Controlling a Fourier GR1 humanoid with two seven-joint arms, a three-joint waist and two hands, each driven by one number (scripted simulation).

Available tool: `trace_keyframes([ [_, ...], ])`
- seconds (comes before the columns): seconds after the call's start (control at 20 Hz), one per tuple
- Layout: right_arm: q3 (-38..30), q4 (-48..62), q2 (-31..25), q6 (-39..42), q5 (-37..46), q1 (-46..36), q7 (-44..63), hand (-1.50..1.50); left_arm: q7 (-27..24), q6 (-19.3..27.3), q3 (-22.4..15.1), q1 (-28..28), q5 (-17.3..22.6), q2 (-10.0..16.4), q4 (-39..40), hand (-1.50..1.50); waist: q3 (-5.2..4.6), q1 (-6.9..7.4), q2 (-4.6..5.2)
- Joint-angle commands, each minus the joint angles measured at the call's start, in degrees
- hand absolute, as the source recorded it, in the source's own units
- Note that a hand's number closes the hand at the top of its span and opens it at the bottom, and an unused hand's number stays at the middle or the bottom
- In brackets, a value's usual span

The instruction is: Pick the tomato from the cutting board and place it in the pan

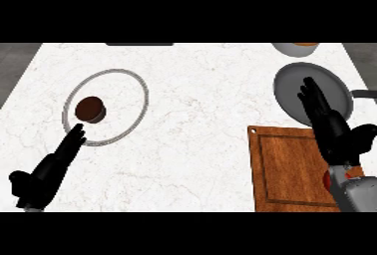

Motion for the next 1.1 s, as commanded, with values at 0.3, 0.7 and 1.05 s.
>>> trace_keyframes([
  [0.3, -3.9, 10.2, -13.8, 35.9, -8.7, 14.2, -22.2, 1.5, 4.5, 9.5, 7.1, -9.2, 0.9, -3.2, -3.2, 0.0, -0.67, -2.49, -0.02],
  [0.7, -21.2, 15.9, -21.0, 22.9, 2.2, 26.4, -51.0, -1.5, 7.2, 13.5, 5.6, -12.3, -1.8, -5.7, -3.4, 0.0, -0.87, -4.05, -0.53],
  [1.05, -27.3, 14.6, -39.9, 31.7, 6.1, 29.6, -47.9, -1.5, 9.8, 11.8, 6.4, -15.5, -1.7, -5.2, -2.3, 0.0, -1.16, -2.46, -0.28],
])
